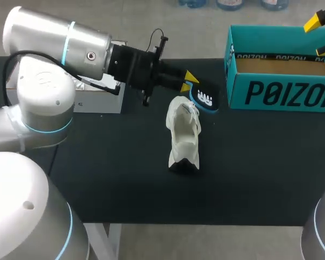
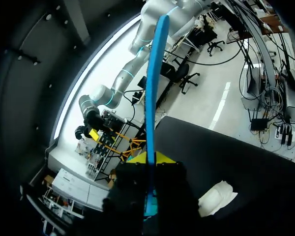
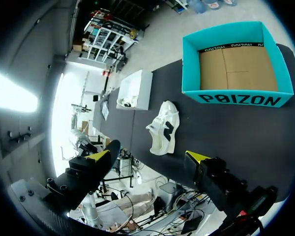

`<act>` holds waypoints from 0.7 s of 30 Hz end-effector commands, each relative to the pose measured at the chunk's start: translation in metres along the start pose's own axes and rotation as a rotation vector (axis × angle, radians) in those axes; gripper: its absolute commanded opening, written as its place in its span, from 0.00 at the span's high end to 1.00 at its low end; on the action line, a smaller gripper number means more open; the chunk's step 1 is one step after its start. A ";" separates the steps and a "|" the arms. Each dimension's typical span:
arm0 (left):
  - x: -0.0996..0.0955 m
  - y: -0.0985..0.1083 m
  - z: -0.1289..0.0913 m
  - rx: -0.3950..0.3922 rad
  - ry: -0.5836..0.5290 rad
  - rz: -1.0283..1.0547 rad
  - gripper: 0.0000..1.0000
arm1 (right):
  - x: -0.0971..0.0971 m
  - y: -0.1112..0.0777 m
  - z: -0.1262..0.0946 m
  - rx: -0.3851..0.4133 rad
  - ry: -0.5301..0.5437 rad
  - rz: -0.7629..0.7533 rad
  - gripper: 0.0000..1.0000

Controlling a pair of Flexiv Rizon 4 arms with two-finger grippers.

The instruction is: Take the shoe out of the shoebox, open the shoe tongue, remove and reinsert the insole, then place the shoe into the shoebox

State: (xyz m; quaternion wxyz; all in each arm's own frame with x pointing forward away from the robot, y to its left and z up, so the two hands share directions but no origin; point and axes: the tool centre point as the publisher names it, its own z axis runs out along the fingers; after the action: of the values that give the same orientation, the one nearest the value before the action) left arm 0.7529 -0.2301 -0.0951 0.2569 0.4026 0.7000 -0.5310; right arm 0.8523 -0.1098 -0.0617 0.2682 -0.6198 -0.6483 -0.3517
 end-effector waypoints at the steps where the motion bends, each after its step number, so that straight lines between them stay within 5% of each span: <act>1: 0.009 -0.001 -0.014 0.012 -0.022 0.008 1.00 | 0.000 0.001 0.000 0.001 -0.001 0.001 0.00; 12: 0.009 -0.001 -0.014 0.012 -0.022 0.008 1.00 | 0.000 0.001 0.000 0.001 -0.001 0.001 0.00; 21: 0.057 0.045 0.016 -0.025 0.082 -0.030 1.00 | 0.000 0.001 0.000 0.001 -0.001 0.001 0.00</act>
State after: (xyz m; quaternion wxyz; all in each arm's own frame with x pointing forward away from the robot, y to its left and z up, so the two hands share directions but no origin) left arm 0.7505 -0.2101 -0.1538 0.2248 0.4085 0.7274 -0.5034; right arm 0.8518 -0.1098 -0.0617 0.2681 -0.6196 -0.6480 -0.3526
